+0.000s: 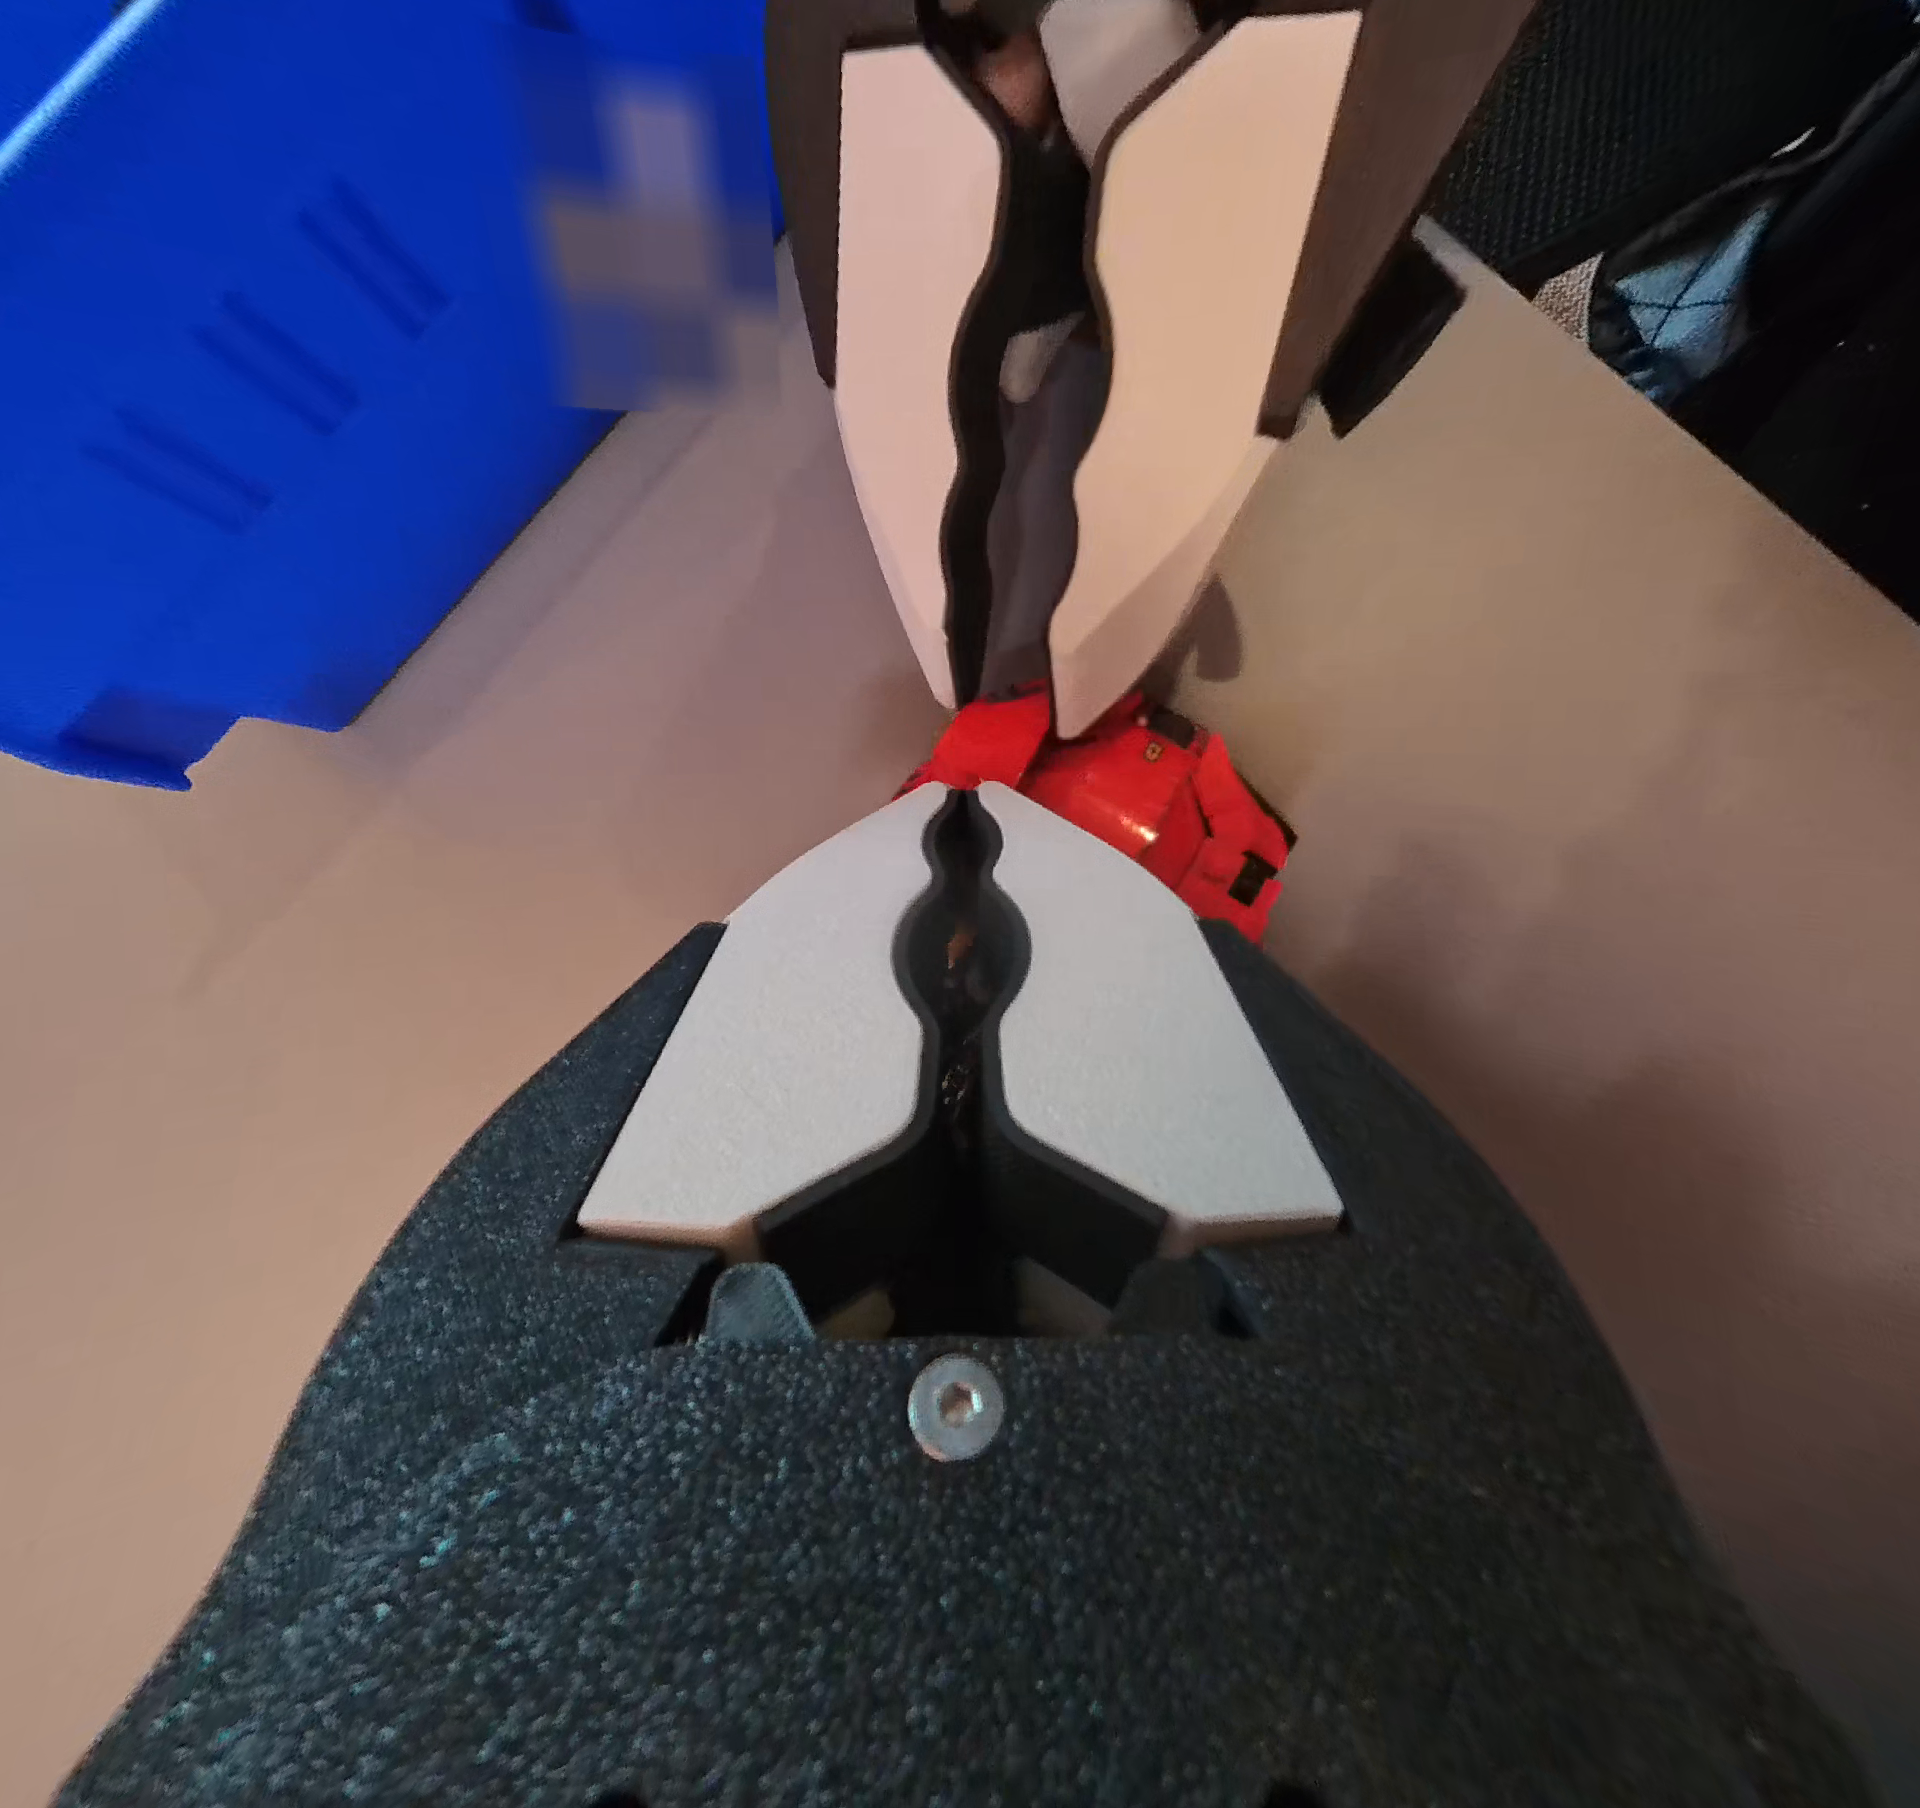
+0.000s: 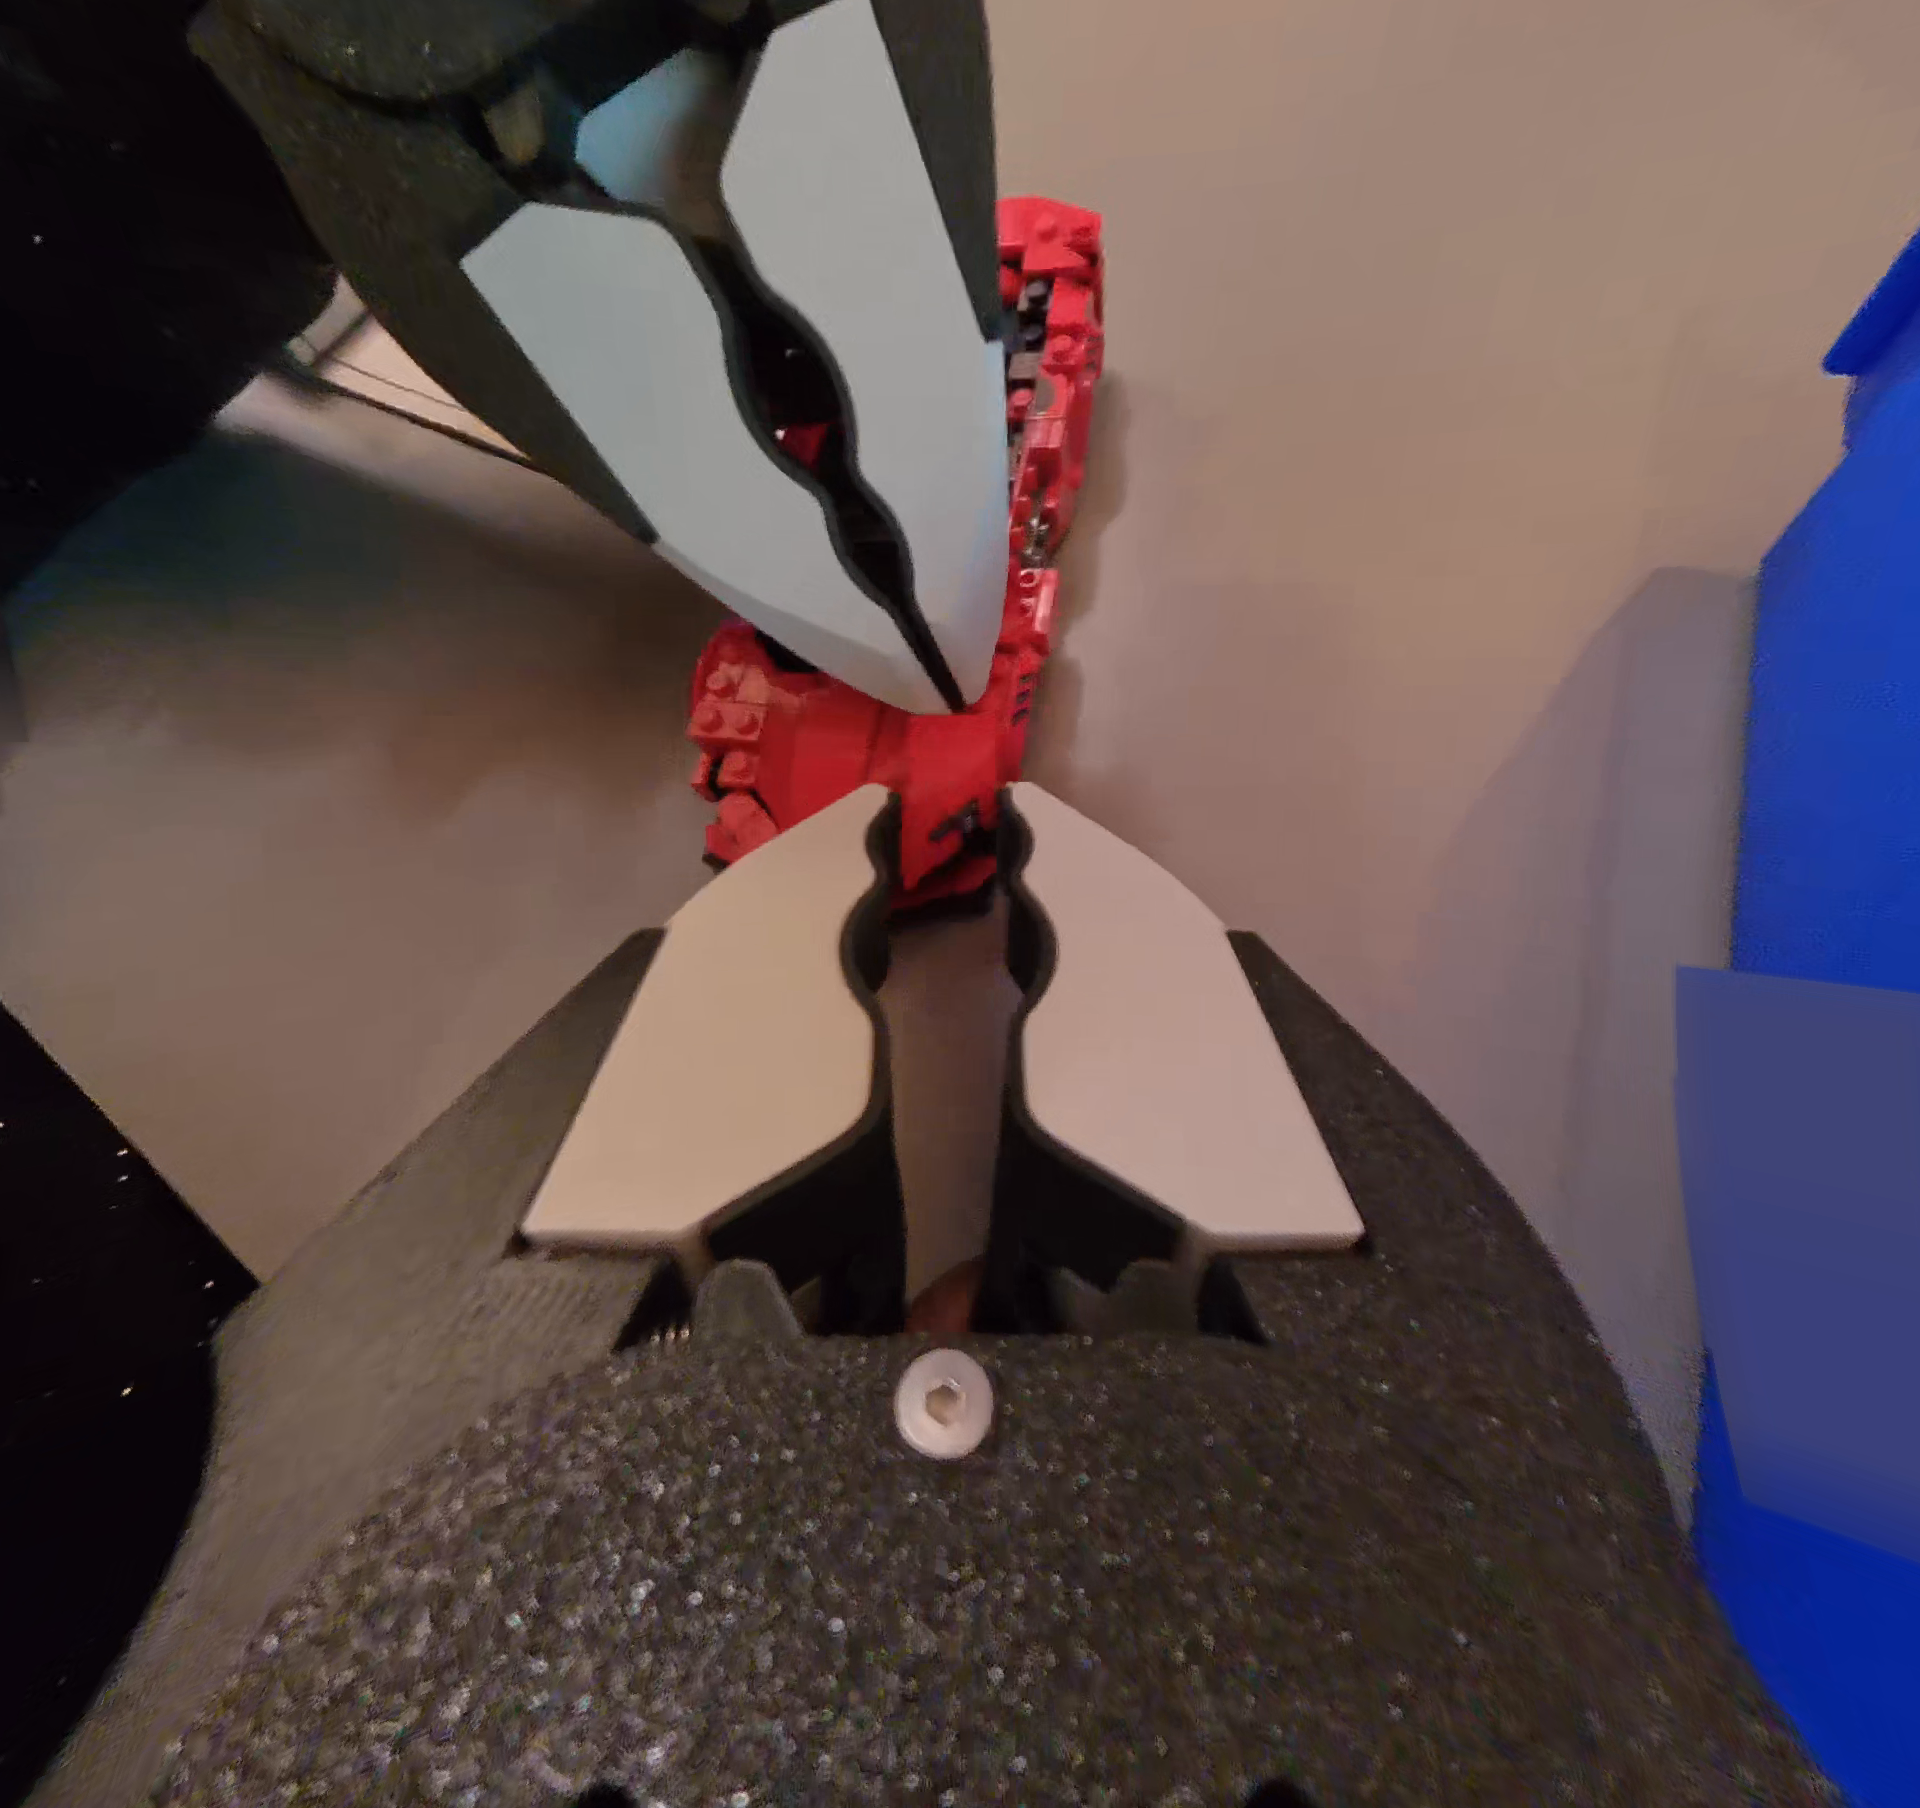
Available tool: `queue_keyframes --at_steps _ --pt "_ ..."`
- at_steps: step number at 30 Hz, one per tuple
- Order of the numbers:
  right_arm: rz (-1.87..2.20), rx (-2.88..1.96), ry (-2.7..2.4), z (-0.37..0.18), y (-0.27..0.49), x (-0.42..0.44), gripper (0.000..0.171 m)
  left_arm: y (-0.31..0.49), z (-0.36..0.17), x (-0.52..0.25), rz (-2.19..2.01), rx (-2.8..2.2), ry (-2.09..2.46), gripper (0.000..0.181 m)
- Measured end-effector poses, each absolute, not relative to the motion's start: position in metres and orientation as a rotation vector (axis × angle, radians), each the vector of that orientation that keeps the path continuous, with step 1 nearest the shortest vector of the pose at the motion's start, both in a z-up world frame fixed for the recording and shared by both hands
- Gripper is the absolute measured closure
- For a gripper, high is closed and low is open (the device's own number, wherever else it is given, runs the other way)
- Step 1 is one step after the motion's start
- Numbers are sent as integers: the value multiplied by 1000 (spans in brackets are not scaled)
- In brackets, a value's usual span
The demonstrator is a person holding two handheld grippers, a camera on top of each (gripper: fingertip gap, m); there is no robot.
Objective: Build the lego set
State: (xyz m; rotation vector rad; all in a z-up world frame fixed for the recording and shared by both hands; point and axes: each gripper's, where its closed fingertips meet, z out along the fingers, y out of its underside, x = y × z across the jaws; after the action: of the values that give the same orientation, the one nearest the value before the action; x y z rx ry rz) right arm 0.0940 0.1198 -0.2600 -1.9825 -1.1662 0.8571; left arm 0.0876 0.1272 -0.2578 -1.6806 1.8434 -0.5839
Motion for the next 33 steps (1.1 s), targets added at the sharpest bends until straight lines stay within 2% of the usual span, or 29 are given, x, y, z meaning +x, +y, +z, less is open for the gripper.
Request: queue_keyframes --at_steps 12,33 --pt "843 -2096 -1130 -261 118 95 155 127 -240 80 -559 -1638 1774 181" --pt "692 -2253 -1156 -262 117 92 155 119 -255 90 -579 -1594 1847 181"
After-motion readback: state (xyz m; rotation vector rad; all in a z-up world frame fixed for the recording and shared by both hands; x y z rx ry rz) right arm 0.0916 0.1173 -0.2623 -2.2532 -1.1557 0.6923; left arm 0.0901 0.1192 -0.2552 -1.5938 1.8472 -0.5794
